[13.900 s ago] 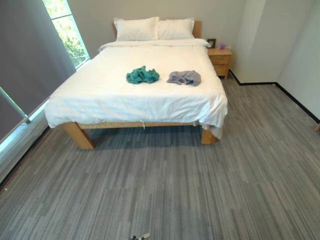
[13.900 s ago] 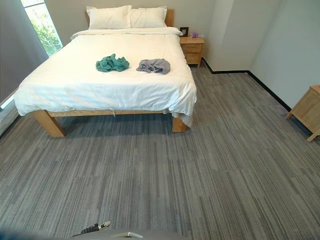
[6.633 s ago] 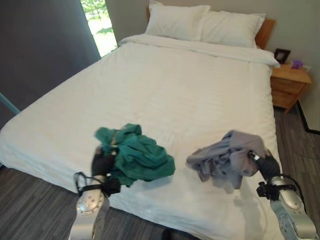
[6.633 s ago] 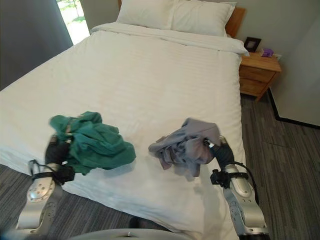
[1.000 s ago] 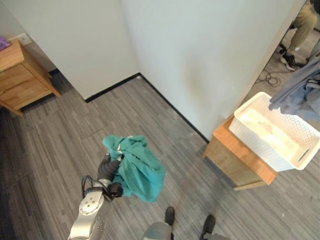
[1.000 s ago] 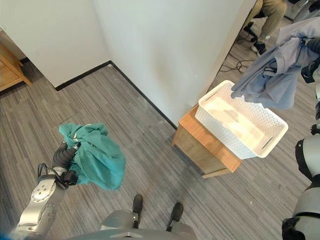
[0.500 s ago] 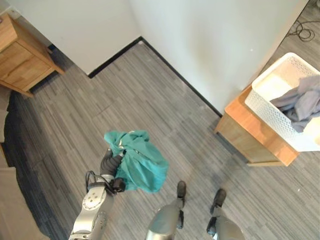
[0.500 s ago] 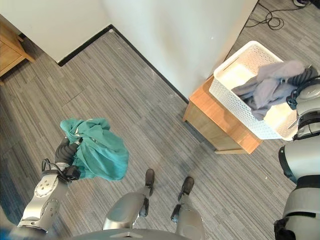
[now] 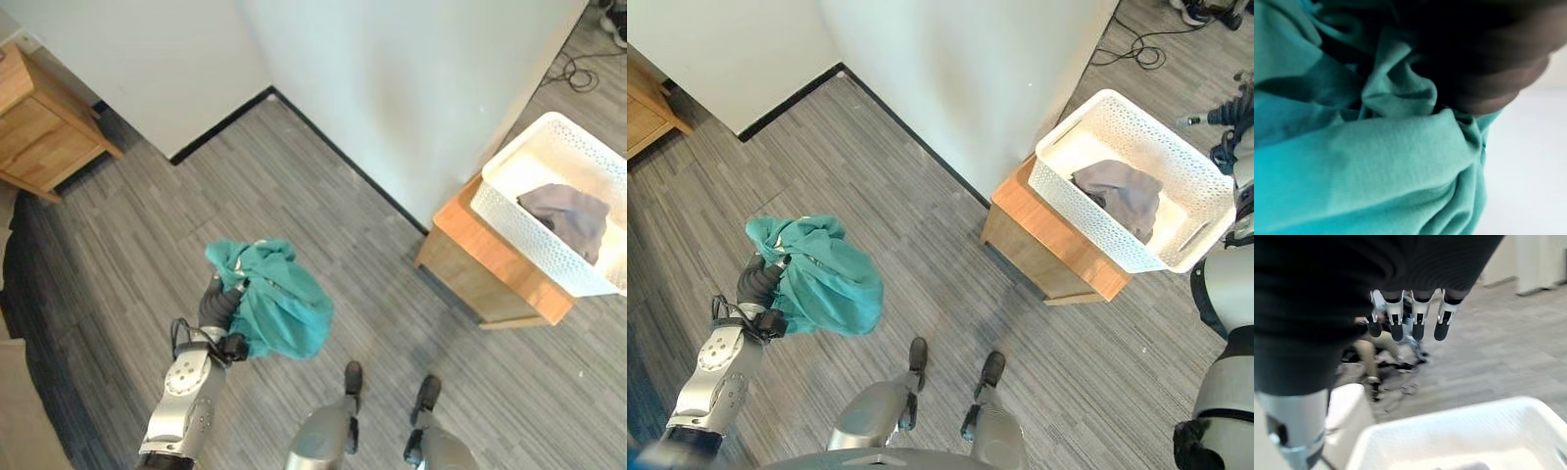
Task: Pick up bed clothes into laundry basket.
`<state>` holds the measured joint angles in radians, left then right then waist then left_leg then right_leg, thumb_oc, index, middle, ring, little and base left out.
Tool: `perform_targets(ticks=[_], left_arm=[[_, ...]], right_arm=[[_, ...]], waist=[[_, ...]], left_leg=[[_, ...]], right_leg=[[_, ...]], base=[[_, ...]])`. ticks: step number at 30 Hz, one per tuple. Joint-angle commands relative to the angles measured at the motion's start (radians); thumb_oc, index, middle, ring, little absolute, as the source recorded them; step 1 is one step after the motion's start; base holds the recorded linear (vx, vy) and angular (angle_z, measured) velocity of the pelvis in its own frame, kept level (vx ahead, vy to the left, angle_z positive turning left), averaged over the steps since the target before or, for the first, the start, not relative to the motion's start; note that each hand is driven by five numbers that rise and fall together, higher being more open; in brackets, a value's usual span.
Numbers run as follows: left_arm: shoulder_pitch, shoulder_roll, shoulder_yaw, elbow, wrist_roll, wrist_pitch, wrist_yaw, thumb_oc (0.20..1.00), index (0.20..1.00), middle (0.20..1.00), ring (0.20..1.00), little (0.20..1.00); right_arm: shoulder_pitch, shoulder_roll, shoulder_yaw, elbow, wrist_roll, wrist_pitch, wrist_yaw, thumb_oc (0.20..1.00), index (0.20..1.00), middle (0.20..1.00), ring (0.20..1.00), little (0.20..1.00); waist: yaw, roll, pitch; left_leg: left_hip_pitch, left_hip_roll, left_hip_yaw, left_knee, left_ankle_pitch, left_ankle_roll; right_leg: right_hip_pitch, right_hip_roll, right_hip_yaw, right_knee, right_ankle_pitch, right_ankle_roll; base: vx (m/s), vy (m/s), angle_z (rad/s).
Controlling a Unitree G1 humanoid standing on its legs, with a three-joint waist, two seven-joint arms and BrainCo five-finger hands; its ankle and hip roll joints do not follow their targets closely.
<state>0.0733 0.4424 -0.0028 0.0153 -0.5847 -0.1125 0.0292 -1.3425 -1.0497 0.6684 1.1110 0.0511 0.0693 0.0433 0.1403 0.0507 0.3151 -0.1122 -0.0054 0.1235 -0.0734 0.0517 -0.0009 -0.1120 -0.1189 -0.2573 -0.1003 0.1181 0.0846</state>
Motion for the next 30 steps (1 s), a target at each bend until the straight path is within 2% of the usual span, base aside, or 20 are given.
perform_targets(ticks=[1,2,3,4,5,7,8,11,14,16,18,19,21,23,24,26,30], left_arm=[[-0.062,0.057,0.041,-0.040,0.020,-0.070,0.014,0.200,0.200,0.200,0.200,0.200],[-0.098,0.066,0.055,-0.034,0.029,-0.074,0.018,0.200,0.200,0.200,0.200,0.200],[-0.162,0.091,0.054,-0.023,0.054,-0.082,0.013,0.200,0.200,0.200,0.200,0.200],[-0.166,0.099,0.043,-0.023,0.054,-0.082,0.013,0.200,0.200,0.200,0.200,0.200],[-0.195,0.112,0.039,-0.020,0.069,-0.084,0.008,0.200,0.200,0.200,0.200,0.200],[-0.277,0.123,0.002,-0.010,0.079,-0.086,-0.009,0.200,0.200,0.200,0.200,0.200],[-0.306,0.135,-0.016,-0.004,0.093,-0.086,-0.009,0.200,0.200,0.200,0.200,0.200],[-0.380,0.166,-0.035,-0.016,0.113,-0.083,-0.014,0.200,0.200,0.200,0.200,0.200],[-0.452,0.186,-0.050,0.008,0.116,-0.084,-0.011,0.200,0.200,0.200,0.200,0.200],[-0.496,0.198,-0.055,0.028,0.117,-0.094,0.007,0.200,0.200,0.200,0.200,0.200],[-0.532,0.202,-0.064,0.055,0.098,-0.097,0.024,0.200,0.200,0.200,0.200,0.200],[-0.556,0.216,-0.074,0.085,0.073,-0.101,0.030,0.200,0.200,0.200,0.200,0.200],[-0.586,0.221,-0.093,0.114,0.058,-0.105,0.032,0.200,0.200,0.200,0.200,0.200],[-0.646,0.239,-0.118,0.166,0.020,-0.109,0.037,0.200,0.200,0.200,0.200,0.200],[-0.655,0.260,-0.123,0.186,0.015,-0.108,0.043,0.200,0.200,0.200,0.200,0.200],[-0.728,0.297,-0.154,0.231,0.004,-0.103,0.041,0.200,0.200,0.200,0.200,0.200],[-0.802,0.331,-0.208,0.292,-0.004,-0.100,0.035,0.200,0.200,0.200,0.200,0.200]], right_arm=[[0.174,-0.096,-0.106,-0.435,0.149,-0.063,-0.075,1.000,1.000,1.000,1.000,1.000],[0.329,-0.095,-0.211,-0.606,0.196,-0.096,-0.059,1.000,1.000,1.000,1.000,1.000],[0.654,-0.052,-0.444,-0.862,0.221,-0.126,-0.021,1.000,1.000,1.000,1.000,1.000],[0.691,-0.050,-0.480,-0.880,0.217,-0.121,-0.020,1.000,1.000,1.000,1.000,1.000],[0.814,-0.032,-0.570,-0.973,0.226,-0.131,0.014,1.000,1.000,1.000,1.000,1.000],[1.051,0.048,-0.711,-1.177,0.291,-0.162,0.089,1.000,1.000,1.000,1.000,1.000],[1.134,0.078,-0.763,-1.227,0.310,-0.159,0.108,1.000,1.000,1.000,1.000,1.000],[1.338,0.202,-0.886,-1.367,0.399,-0.176,0.145,1.000,1.000,1.000,1.000,1.000],[1.433,0.250,-0.960,-1.408,0.398,-0.165,0.156,1.000,1.000,1.000,1.000,1.000],[1.428,0.270,-0.963,-1.382,0.386,-0.162,0.132,1.000,1.000,1.000,1.000,1.000],[1.427,0.297,-0.960,-1.352,0.420,-0.162,0.102,1.000,1.000,1.000,1.000,1.000],[1.451,0.306,-0.969,-1.339,0.432,-0.161,0.101,1.000,1.000,1.000,1.000,1.000],[1.458,0.311,-0.969,-1.332,0.424,-0.168,0.095,1.000,1.000,1.000,1.000,1.000],[1.448,0.312,-0.959,-1.316,0.416,-0.175,0.082,1.000,1.000,1.000,1.000,1.000],[1.437,0.316,-0.944,-1.311,0.416,-0.176,0.079,1.000,1.000,1.000,1.000,1.000],[1.433,0.332,-0.929,-1.308,0.403,-0.159,0.083,1.000,1.000,1.000,1.000,1.000],[1.428,0.364,-0.910,-1.310,0.410,-0.166,0.079,1.000,1.000,1.000,1.000,1.000]], waist=[[-0.050,-0.026,-0.026],[-0.077,-0.016,-0.027],[-0.112,-0.017,-0.036],[-0.102,-0.024,-0.038],[-0.114,-0.028,-0.050],[-0.157,-0.035,-0.062],[-0.161,-0.041,-0.073],[-0.214,-0.061,-0.095],[-0.248,-0.084,-0.091],[-0.254,-0.091,-0.093],[-0.252,-0.090,-0.105],[-0.251,-0.084,-0.121],[-0.245,-0.082,-0.127],[-0.237,-0.071,-0.128],[-0.237,-0.062,-0.130],[-0.259,-0.052,-0.143],[-0.265,-0.051,-0.161]], left_leg=[[0.026,0.028,-0.005,-0.013,0.030,-0.080],[0.042,0.034,0.001,-0.008,0.018,-0.079],[0.077,0.042,0.010,-0.002,0.004,-0.079],[0.075,0.041,0.010,-0.003,0.008,-0.078],[0.089,0.045,0.013,0.001,0.002,-0.080],[0.130,0.059,0.025,0.029,-0.015,-0.089],[0.137,0.065,0.030,0.040,-0.015,-0.093],[0.164,0.101,0.051,0.103,-0.006,-0.114],[0.107,0.142,0.051,0.287,0.054,-0.145],[0.062,0.134,0.000,0.334,0.074,-0.144],[0.020,0.119,-0.042,0.262,0.039,-0.129],[0.002,0.115,-0.047,0.182,0.046,-0.122],[-0.012,0.100,-0.058,0.148,0.064,-0.120],[-0.058,0.055,-0.108,0.119,0.100,-0.126],[-0.045,0.052,-0.119,0.106,0.091,-0.118],[-0.014,0.061,-0.101,0.079,0.083,-0.115],[0.037,0.054,-0.084,0.043,0.073,-0.101]], right_leg=[[0.005,-0.021,0.002,0.072,-0.054,0.049],[0.007,-0.020,0.013,0.108,-0.078,0.044],[0.018,-0.021,0.023,0.157,-0.114,0.034],[0.016,-0.022,0.022,0.156,-0.111,0.034],[0.025,-0.021,0.027,0.160,-0.120,0.030],[0.058,-0.014,0.037,0.180,-0.148,0.023],[0.068,-0.009,0.042,0.176,-0.148,0.019],[0.109,0.022,0.069,0.163,-0.157,0.009],[0.138,0.039,0.084,0.151,-0.159,-0.011],[0.134,0.041,0.123,0.157,-0.169,-0.015],[0.146,0.034,0.162,0.150,-0.181,-0.002],[0.160,0.035,0.184,0.137,-0.175,0.003],[0.171,0.035,0.193,0.127,-0.177,0.004],[0.192,0.049,0.223,0.122,-0.185,0.002],[0.190,0.054,0.233,0.123,-0.188,0.008],[0.203,0.052,0.262,0.109,-0.191,0.018],[0.210,0.046,0.285,0.088,-0.179,0.027]], base=[[0.07,-0.009,-0.07],[0.12,-0.051,-0.02],[0.10,-0.051,-0.03],[0.11,-0.064,-0.02],[0.11,-0.056,-0.03],[0.16,-0.106,-0.07],[0.11,-0.128,-0.21],[0.09,-0.171,-0.57],[0.01,-0.161,-0.41],[0.00,-0.025,-0.43],[0.13,0.047,-0.87],[0.18,0.053,-1.08],[0.15,0.044,-0.58],[0.15,0.038,-0.35],[0.08,0.057,-0.36],[0.12,0.118,-0.60],[0.12,0.122,-0.54]])
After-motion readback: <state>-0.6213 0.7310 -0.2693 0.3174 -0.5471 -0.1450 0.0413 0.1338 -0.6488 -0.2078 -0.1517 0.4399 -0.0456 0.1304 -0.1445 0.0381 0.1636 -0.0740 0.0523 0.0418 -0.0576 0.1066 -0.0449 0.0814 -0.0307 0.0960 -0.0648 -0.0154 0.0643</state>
